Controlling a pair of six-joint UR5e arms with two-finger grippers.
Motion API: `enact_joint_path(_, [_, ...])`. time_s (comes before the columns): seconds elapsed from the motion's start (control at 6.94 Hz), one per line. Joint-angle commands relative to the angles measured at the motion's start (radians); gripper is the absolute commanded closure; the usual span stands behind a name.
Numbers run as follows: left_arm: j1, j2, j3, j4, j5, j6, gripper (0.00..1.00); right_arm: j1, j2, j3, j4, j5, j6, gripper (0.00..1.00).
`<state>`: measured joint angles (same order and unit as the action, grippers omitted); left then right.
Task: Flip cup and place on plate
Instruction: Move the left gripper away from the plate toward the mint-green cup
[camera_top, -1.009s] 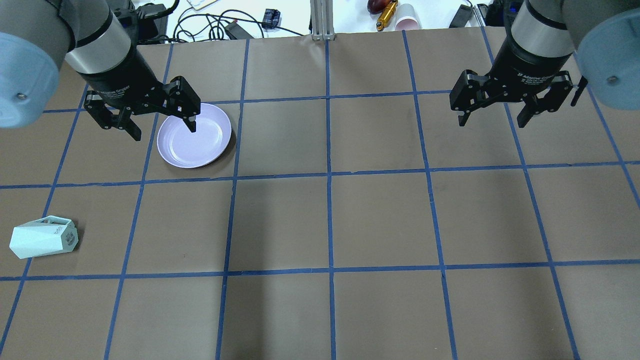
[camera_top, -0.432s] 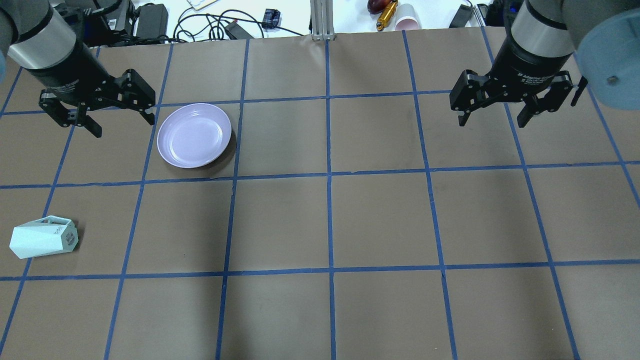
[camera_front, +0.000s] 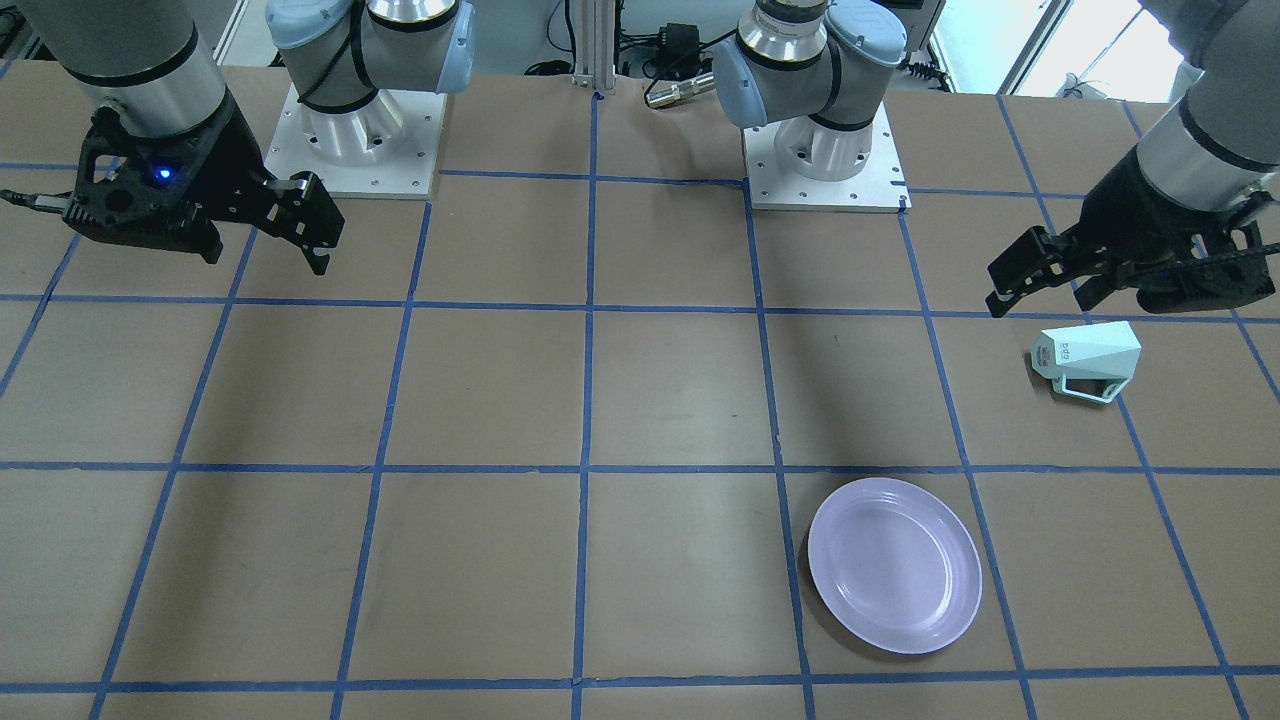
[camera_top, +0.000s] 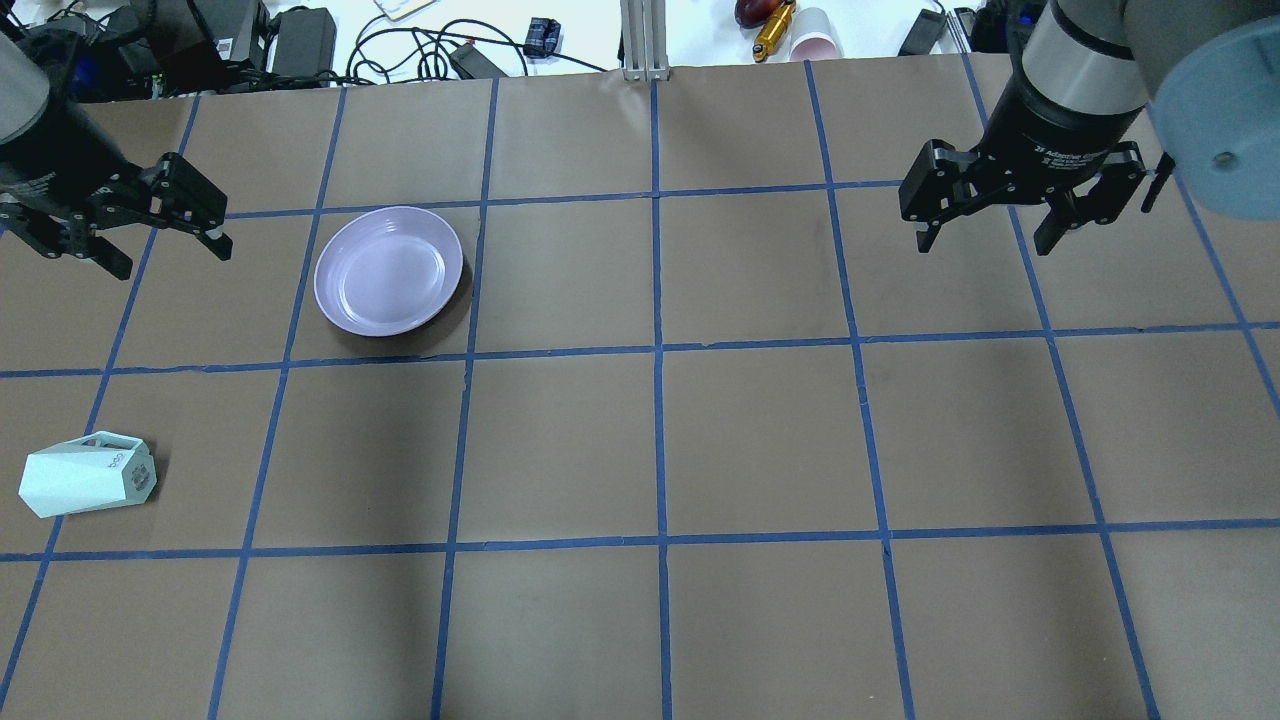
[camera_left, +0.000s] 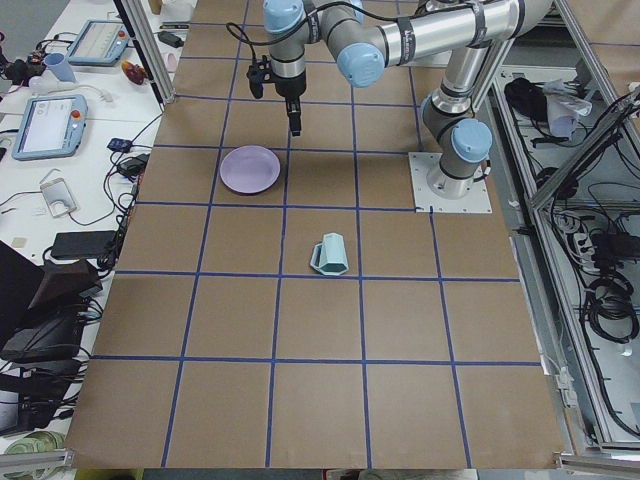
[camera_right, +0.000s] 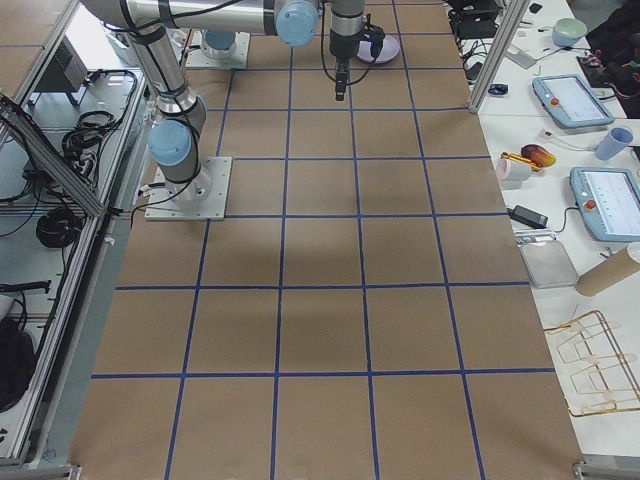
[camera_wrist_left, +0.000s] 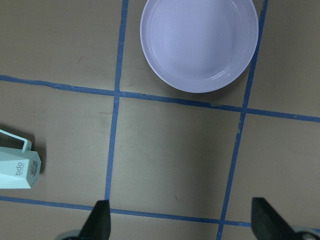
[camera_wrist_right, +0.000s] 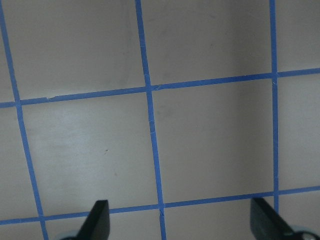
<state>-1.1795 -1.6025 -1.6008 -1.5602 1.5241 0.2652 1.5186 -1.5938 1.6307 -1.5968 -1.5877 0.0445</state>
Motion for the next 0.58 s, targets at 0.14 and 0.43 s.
enact_joint_path(0.14, [0.252,-0.02,-0.007,-0.009,-0.045,0.257,0.0,0.0,0.0,0.0,0.0,0.0,0.0,0.0])
enact_joint_path(0.43, [0.361,-0.086,-0.007,0.0,-0.051,0.439,0.0,0.0,0.0,0.0,0.0,0.0,0.0,0.0])
